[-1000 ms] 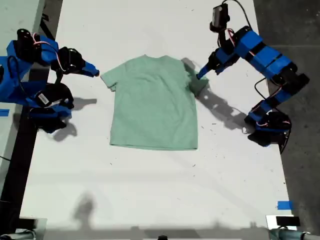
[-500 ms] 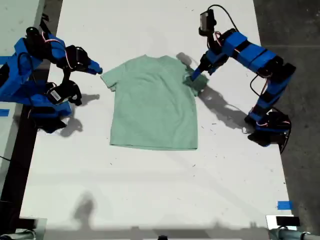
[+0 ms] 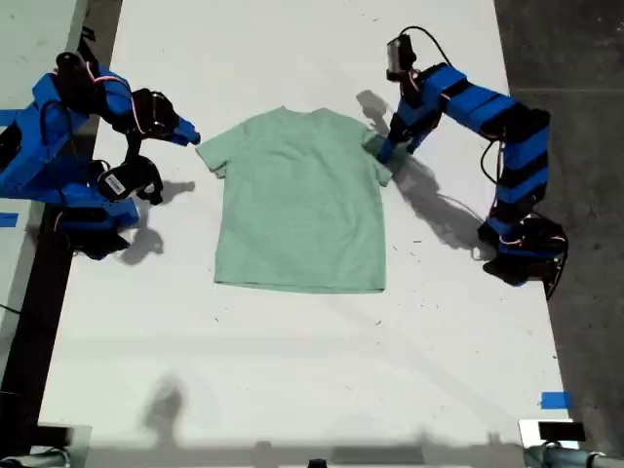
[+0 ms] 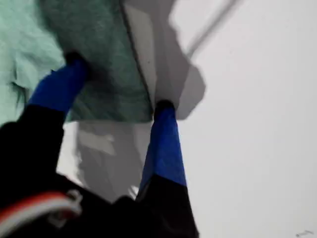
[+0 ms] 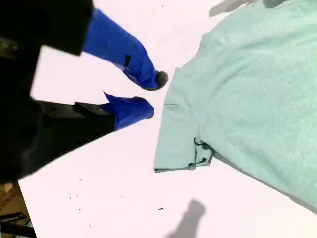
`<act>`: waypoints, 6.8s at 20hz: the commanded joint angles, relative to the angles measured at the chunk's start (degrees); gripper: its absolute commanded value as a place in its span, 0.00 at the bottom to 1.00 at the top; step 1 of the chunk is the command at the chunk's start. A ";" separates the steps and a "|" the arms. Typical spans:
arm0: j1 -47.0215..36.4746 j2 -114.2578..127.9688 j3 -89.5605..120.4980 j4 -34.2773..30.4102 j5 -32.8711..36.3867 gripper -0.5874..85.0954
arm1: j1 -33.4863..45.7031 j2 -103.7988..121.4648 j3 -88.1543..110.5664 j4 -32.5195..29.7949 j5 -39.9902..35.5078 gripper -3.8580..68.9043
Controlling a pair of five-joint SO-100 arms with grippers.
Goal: Fold tshirt
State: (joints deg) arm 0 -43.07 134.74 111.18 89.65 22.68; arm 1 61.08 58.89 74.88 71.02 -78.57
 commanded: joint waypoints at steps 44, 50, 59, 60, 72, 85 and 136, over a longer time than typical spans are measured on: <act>-5.54 -8.00 1.49 -9.23 6.15 0.21 | -23.20 49.22 1.93 21.53 25.66 0.45; -12.22 -26.02 -10.99 -10.72 12.39 0.23 | -33.22 52.65 9.40 19.78 30.94 0.41; -11.78 -62.40 -48.52 -2.11 14.50 0.25 | -35.95 58.62 16.17 18.90 33.49 0.38; -11.78 -65.30 -51.68 -1.76 14.50 0.25 | -36.04 59.33 16.87 18.90 33.66 0.37; -14.59 -83.50 -60.64 -7.47 13.80 0.28 | -36.12 67.32 24.52 18.28 34.63 0.33; -18.72 -90.88 -61.26 -8.35 17.93 0.26 | -34.45 78.40 34.63 15.82 34.37 0.31; -4.75 -18.19 14.50 -27.25 1.67 0.01 | -34.10 89.30 45.79 13.71 34.63 0.30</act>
State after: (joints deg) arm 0 -44.74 112.76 127.53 62.93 23.99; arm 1 27.86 148.71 121.38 87.19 -44.12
